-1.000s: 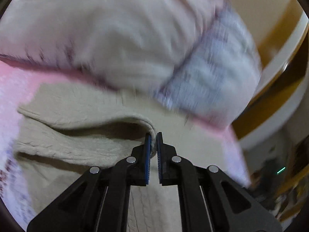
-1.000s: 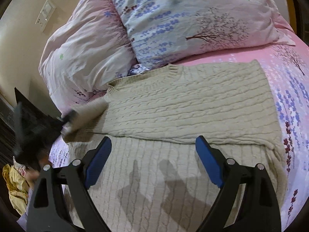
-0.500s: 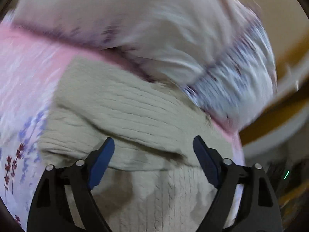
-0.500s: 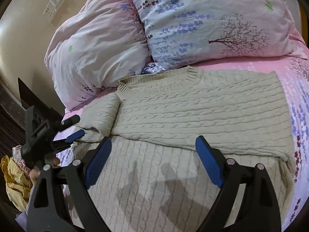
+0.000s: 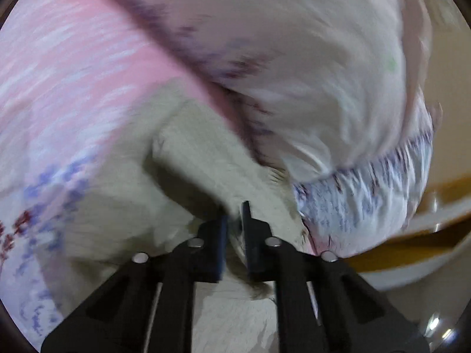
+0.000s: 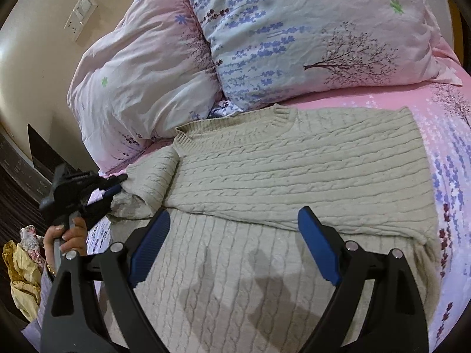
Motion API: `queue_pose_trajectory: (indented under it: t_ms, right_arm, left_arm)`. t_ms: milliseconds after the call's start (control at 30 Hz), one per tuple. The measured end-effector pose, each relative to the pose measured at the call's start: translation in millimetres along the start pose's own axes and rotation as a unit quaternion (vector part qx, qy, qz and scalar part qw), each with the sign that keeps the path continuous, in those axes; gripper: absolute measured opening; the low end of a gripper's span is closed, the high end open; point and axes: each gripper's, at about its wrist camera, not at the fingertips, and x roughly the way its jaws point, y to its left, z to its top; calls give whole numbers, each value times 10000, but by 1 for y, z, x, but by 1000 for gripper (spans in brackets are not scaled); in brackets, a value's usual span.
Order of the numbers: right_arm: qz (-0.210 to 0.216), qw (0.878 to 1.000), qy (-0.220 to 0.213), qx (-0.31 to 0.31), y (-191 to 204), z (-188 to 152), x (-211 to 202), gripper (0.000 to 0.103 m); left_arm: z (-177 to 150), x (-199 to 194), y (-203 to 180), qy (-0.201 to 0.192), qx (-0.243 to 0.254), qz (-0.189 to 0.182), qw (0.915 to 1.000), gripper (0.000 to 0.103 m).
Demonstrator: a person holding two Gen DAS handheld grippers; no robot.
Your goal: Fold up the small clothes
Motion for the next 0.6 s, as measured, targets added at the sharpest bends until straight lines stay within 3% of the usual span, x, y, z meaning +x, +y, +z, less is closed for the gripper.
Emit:
queue_pose_trajectory:
  t_ms: [100, 233, 300, 367, 467, 600]
  right_arm:
    - [15, 9998, -114, 187, -11, 2, -5, 88]
    - [-13, 9989, -240, 393, -27, 4, -11, 88]
    - [-79, 9983, -281, 499, -37, 4, -13, 88]
    - [-137, 9977, -290, 604, -47, 4, -14, 88]
    - [-51, 9951, -276, 943, -68, 3, -15, 84]
    - [85, 9911, -276, 1298, -86, 7, -18, 65]
  left_arm:
    - [-13, 14, -43, 186, 621, -374, 9972, 7]
    - [-45, 47, -97, 698, 1459, -863, 9830, 7]
    - [-66, 71, -120, 1084, 2025, -892, 9692, 7]
    - [-93, 100, -140, 1515, 2816, -543, 9459, 7]
    - [-115, 122, -142, 1926, 3257, -131, 9255, 7]
    - [-101, 104, -127, 1958, 2948, -267, 9349, 10]
